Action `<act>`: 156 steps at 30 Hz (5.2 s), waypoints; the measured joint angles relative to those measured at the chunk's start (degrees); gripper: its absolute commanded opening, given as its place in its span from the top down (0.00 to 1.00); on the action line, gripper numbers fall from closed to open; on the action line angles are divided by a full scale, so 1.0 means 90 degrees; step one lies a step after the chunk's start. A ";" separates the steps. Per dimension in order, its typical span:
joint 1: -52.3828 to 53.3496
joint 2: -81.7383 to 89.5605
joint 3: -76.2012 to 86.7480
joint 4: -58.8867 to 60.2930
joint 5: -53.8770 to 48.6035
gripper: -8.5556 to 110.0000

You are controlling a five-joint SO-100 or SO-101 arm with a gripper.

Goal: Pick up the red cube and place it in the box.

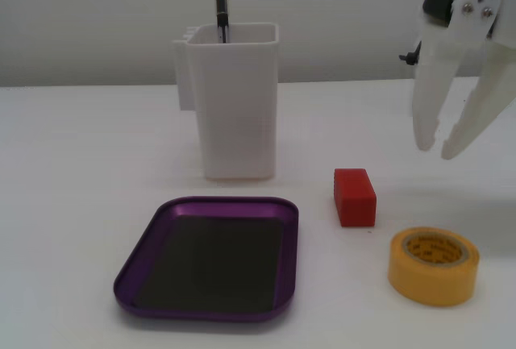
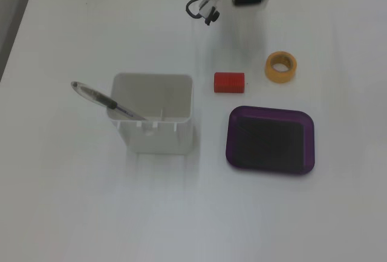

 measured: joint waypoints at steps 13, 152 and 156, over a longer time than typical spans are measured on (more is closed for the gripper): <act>0.0000 -0.1768 -0.1230 0.0479 0.0000 0.75; -0.0264 -0.2773 -0.8633 0.4258 0.1201 0.75; -0.0146 -0.1211 -0.6855 0.4180 0.1201 0.75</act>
